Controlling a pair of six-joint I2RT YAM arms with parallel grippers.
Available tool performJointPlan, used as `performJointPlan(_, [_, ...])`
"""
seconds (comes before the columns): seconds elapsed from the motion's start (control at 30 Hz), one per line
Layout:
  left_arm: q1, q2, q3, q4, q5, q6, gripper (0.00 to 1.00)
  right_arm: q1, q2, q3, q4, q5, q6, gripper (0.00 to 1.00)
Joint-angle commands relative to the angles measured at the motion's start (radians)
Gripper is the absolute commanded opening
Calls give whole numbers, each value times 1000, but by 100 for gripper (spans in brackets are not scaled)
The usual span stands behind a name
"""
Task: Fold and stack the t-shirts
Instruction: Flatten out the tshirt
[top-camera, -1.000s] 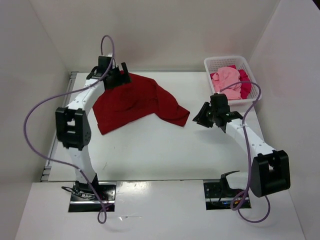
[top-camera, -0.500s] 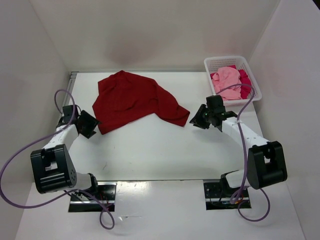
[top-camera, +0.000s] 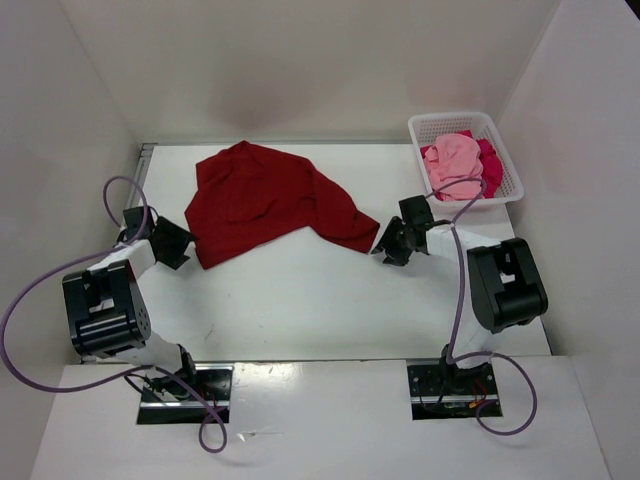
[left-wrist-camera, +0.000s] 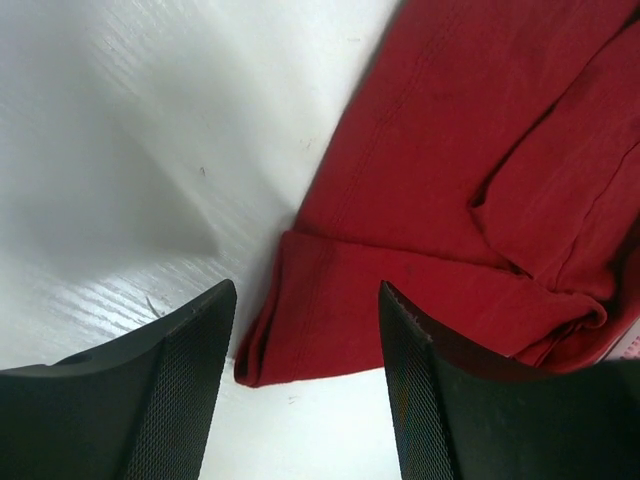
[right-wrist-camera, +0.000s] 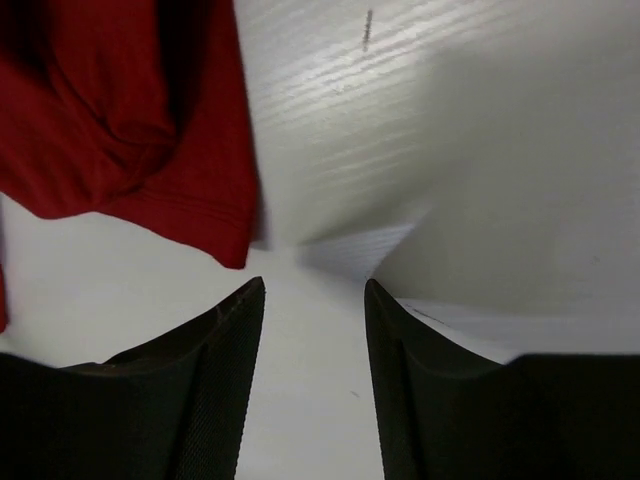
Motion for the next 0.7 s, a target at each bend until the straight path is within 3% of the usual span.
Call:
performJointPlan(0.0, [0, 31, 33, 47, 15, 6, 66, 10, 49, 34, 89, 12, 46, 52])
performJointPlan(0.23, [-29, 92, 121, 47, -63, 36, 71, 19, 118, 60, 152, 2, 102, 52])
performJointPlan(0.37, [-29, 197, 183, 47, -86, 54, 71, 39, 148, 71, 152, -7, 126, 46])
performJointPlan(0.43, [-38, 254, 208, 47, -77, 63, 71, 39, 169, 82, 152, -16, 138, 40])
performJointPlan(0.6, [-73, 365, 306, 45, -59, 94, 66, 48, 174, 140, 108, -18, 149, 10])
performJointPlan(0.67, [-98, 422, 369, 45, -48, 103, 51, 48, 114, 203, 73, 33, 119, 1])
